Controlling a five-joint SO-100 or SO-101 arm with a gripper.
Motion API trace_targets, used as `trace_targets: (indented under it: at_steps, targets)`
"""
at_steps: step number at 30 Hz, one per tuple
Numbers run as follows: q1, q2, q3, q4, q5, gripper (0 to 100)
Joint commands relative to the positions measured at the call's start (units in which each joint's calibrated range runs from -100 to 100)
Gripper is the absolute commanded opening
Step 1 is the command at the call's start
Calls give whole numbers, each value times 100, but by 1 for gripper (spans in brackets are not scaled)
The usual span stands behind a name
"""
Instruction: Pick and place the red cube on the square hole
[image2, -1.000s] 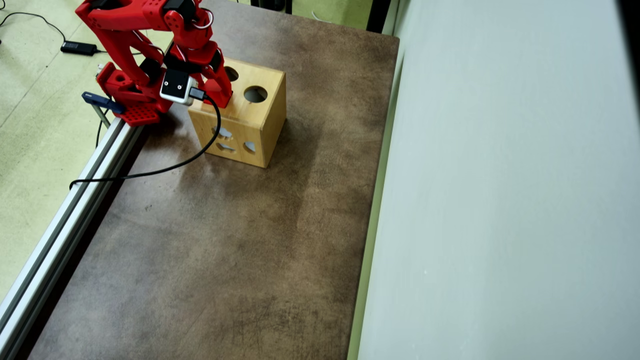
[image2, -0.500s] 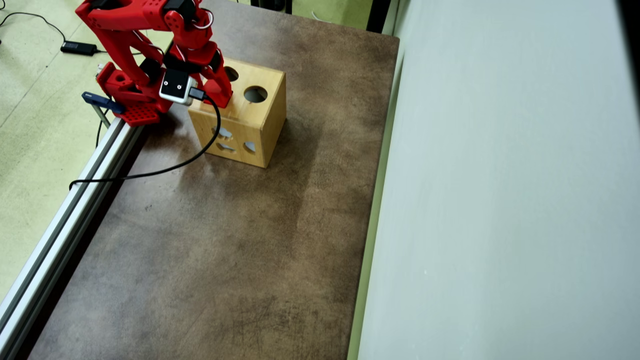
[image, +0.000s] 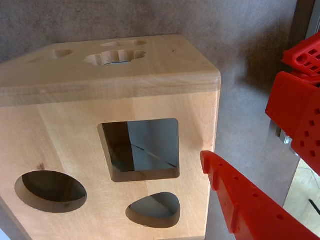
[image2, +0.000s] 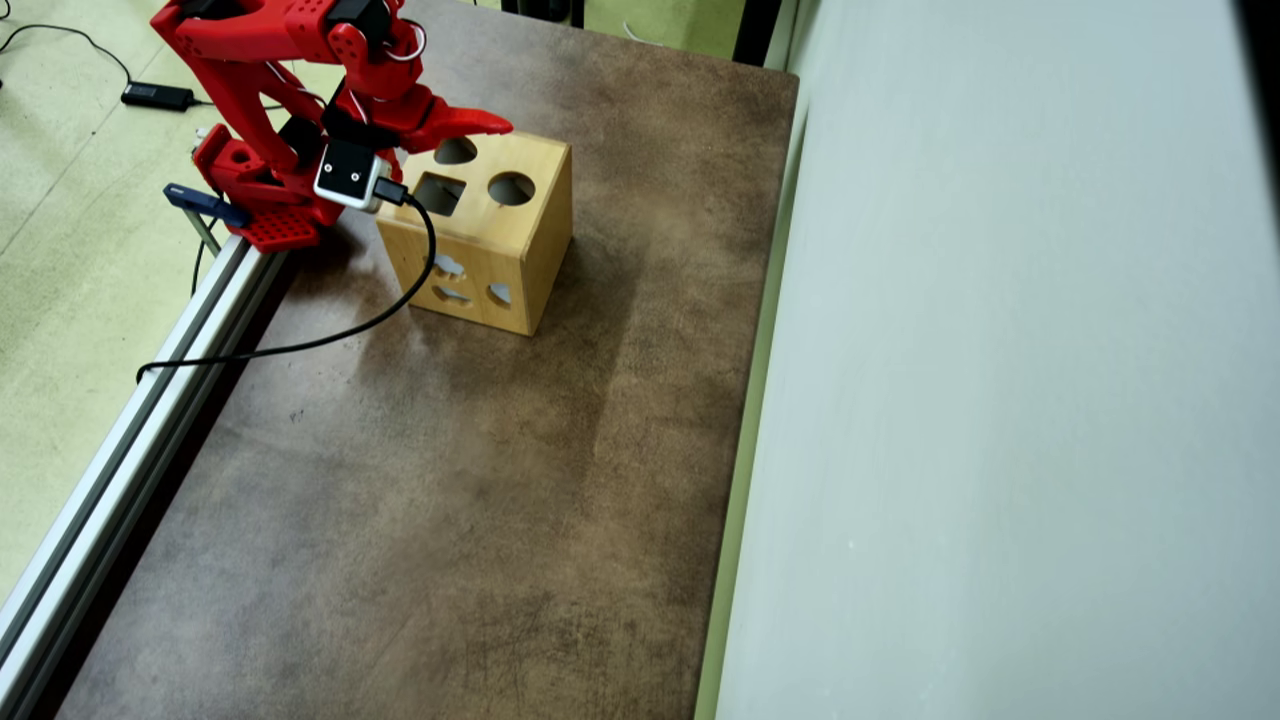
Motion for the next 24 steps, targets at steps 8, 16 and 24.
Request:
trace_targets:
  at_steps: [8,16,24]
  targets:
    - [-48,-95,-41,-32,34,95]
    - [-40,-112,-121,-23,34,95]
    - [-40,-1819,-157,-40,34,95]
